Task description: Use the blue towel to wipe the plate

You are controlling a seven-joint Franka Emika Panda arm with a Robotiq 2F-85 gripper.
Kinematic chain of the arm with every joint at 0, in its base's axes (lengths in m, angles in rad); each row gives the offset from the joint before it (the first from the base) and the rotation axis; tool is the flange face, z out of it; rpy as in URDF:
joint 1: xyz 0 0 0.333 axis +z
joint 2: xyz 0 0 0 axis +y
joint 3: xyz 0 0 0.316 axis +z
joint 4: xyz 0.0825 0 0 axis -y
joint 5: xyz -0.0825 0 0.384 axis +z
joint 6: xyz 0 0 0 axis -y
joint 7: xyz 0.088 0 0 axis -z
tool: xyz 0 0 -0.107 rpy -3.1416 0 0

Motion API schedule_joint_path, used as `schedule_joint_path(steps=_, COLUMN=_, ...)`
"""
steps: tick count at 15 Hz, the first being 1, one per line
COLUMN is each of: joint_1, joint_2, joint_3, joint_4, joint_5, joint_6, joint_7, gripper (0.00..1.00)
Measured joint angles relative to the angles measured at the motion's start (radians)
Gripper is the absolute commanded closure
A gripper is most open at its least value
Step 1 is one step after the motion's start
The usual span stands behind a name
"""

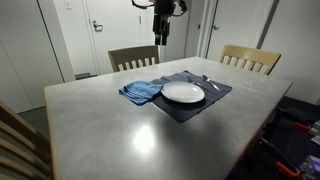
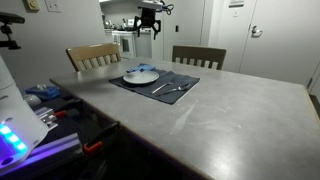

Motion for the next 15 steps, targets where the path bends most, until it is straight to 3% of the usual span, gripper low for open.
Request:
schedule_joint_path(steps=9, joint_1=-0.005, joint_2=0.051, joint_3=0.004, joint_4=0.058, joint_5=0.001, joint_6=-0.026, joint_7=-0.02, gripper=0.0)
schedule_joint_path(steps=15, joint_1=0.016, joint_2=0.059, joint_3=0.004, joint_4=0.04, joint_5=-0.006, joint_6=0.032, joint_7=0.114, gripper=0.0)
